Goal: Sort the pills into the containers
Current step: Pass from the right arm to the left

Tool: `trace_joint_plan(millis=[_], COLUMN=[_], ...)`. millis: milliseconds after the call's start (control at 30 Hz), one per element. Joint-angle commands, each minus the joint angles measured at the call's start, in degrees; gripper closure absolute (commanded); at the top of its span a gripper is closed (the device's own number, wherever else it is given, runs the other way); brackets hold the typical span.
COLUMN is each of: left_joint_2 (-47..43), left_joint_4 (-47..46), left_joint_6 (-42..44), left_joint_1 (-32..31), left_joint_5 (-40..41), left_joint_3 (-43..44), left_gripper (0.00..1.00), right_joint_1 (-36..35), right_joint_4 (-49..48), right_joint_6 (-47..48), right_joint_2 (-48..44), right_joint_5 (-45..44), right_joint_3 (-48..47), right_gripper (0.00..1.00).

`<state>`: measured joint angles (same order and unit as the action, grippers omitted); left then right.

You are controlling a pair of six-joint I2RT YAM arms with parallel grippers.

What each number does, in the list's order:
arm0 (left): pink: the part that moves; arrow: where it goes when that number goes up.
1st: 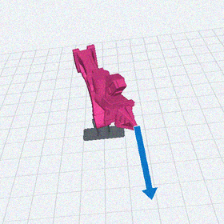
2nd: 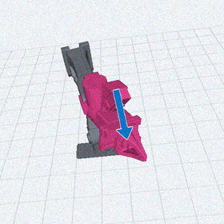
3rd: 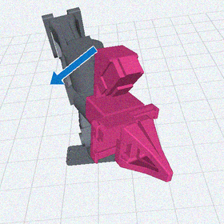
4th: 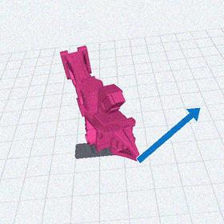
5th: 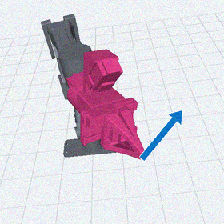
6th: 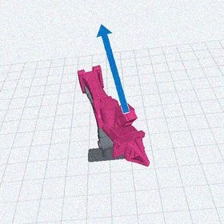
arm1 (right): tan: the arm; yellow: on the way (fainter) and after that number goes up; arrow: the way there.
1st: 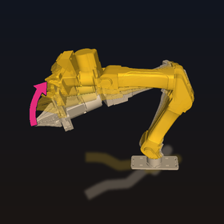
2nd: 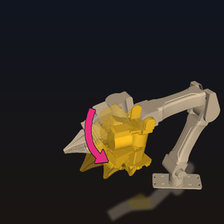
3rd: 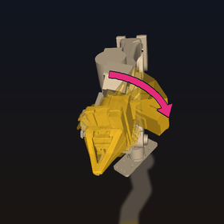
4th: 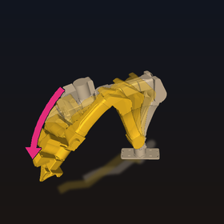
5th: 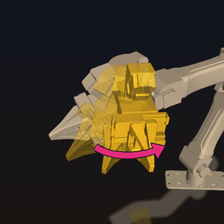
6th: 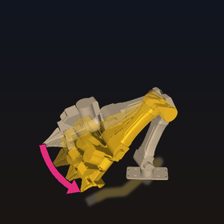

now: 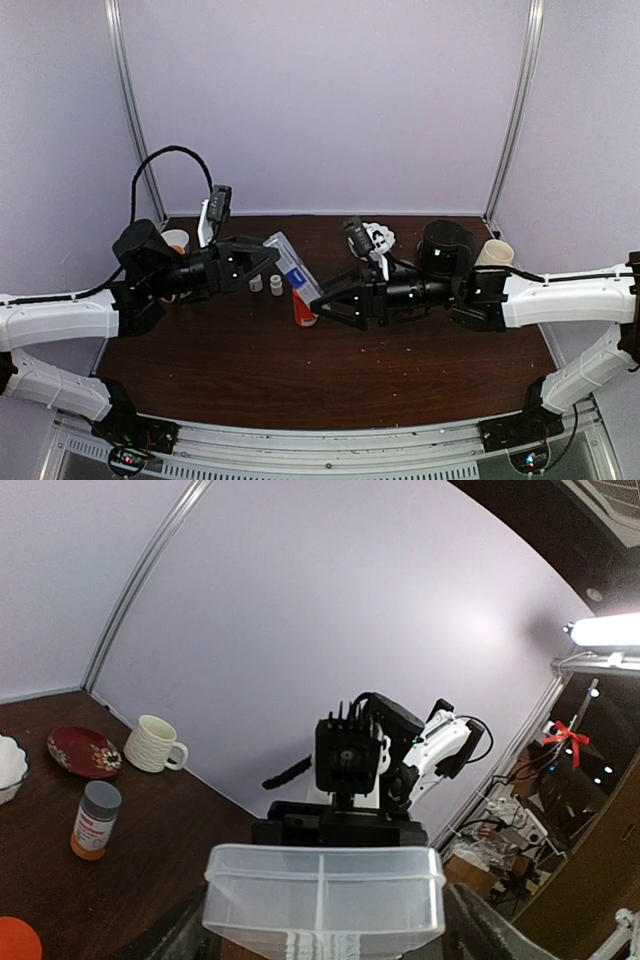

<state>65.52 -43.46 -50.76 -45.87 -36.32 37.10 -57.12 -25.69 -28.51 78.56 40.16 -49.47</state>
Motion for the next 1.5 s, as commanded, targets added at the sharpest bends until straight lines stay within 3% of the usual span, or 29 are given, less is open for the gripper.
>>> trace_joint_plan(millis=[0, 167, 500, 633, 733, 833, 1033, 1200, 1467], left_joint_2=[-0.73, -0.74, -0.75, -1.58, -2.7, -3.1, -1.55, -1.11, -1.03], left_joint_4=[-2.15, -1.5, 1.19, 7.54, 15.16, 21.57, 34.67, 40.34, 42.04], left_joint_6=[0.9, 0.99, 2.35, 4.94, 7.85, 9.4, 9.78, 9.16, 9.14], left_joint_1=[-0.41, -0.45, -0.45, -0.45, -0.45, -0.44, -1.0, -1.55, -1.59], left_joint_5=[-1.31, -1.07, 0.13, 2.71, 6.64, 10.82, 17.54, 22.04, 23.75], left_joint_3=[-0.19, 0.05, 0.62, 1.95, 3.19, 4.42, 9.22, 11.83, 12.38], left_gripper=[0.16, 0.11, 0.35, 0.42, 0.43, 0.43, 0.46, 0.48, 0.48], right_joint_1=[-0.05, -0.04, -0.09, -0.09, -0.09, -0.29, -5.01, -9.68, -11.0], right_joint_4=[2.51, 1.53, 2.49, 5.06, 8.42, 12.82, 26.87, 33.44, 32.9], right_joint_6=[0.67, 0.37, 0.95, 2.64, 5.44, 7.85, 18.51, 21.83, 20.99], right_joint_2=[0.97, 1.21, 1.29, 0.25, -1.01, -1.82, -2.48, 0.44, 6.31], right_joint_5=[-0.91, -0.07, -0.68, -3.2, -6.31, -9.78, -26.98, -41.51, -47.69], right_joint_3=[-1.41, -1.42, -1.51, -1.5, -1.86, -3.09, -8.57, -14.97, -19.58], right_gripper=[0.37, 0.37, 0.35, 0.23, 0.09, 0.01, 0.02, 0.08, 0.3])
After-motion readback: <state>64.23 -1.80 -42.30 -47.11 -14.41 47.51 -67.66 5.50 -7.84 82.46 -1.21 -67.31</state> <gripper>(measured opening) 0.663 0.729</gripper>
